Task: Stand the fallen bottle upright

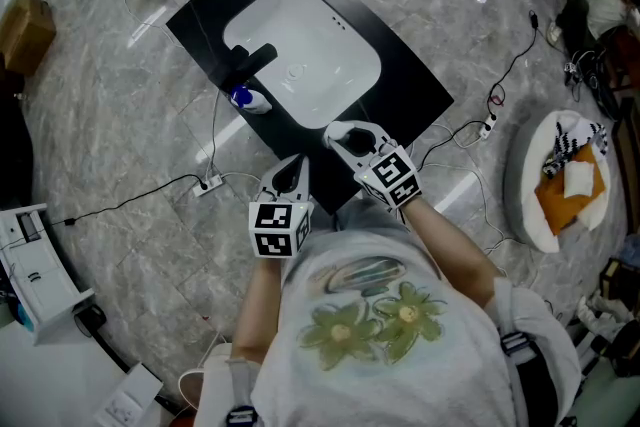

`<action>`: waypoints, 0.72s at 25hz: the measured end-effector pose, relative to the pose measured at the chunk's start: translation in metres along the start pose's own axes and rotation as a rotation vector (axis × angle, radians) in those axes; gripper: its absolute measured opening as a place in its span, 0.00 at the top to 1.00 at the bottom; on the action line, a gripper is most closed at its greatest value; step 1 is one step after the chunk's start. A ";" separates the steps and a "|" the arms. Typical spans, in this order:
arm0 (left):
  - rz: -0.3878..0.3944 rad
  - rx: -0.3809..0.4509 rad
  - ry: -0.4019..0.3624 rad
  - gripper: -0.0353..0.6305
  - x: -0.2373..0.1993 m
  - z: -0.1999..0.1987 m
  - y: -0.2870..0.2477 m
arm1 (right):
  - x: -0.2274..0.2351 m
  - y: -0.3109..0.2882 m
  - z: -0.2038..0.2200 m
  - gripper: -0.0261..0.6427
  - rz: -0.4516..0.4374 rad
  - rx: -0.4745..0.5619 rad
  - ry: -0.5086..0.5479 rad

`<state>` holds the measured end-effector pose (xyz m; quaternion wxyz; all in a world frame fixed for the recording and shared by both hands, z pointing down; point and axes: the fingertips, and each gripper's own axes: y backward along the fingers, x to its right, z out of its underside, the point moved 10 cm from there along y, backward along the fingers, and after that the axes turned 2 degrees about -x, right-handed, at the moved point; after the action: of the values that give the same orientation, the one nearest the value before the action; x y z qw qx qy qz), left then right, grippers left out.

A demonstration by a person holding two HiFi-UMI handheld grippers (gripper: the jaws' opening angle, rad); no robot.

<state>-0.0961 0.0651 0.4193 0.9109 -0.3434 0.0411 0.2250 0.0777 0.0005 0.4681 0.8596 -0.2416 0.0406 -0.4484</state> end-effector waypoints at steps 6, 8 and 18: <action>0.000 -0.003 0.004 0.92 0.002 0.002 0.000 | -0.002 0.003 0.002 0.77 -0.003 -0.008 0.002; 0.000 -0.004 0.004 0.92 0.002 0.003 -0.001 | -0.003 0.003 0.003 0.77 -0.006 -0.010 0.003; -0.003 -0.002 -0.011 0.92 0.006 0.004 0.001 | -0.005 0.006 0.008 0.75 0.044 -0.058 0.018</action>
<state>-0.0913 0.0709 0.4199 0.9112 -0.3430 0.0354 0.2253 0.0815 0.0098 0.4717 0.8616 -0.2612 0.0665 -0.4301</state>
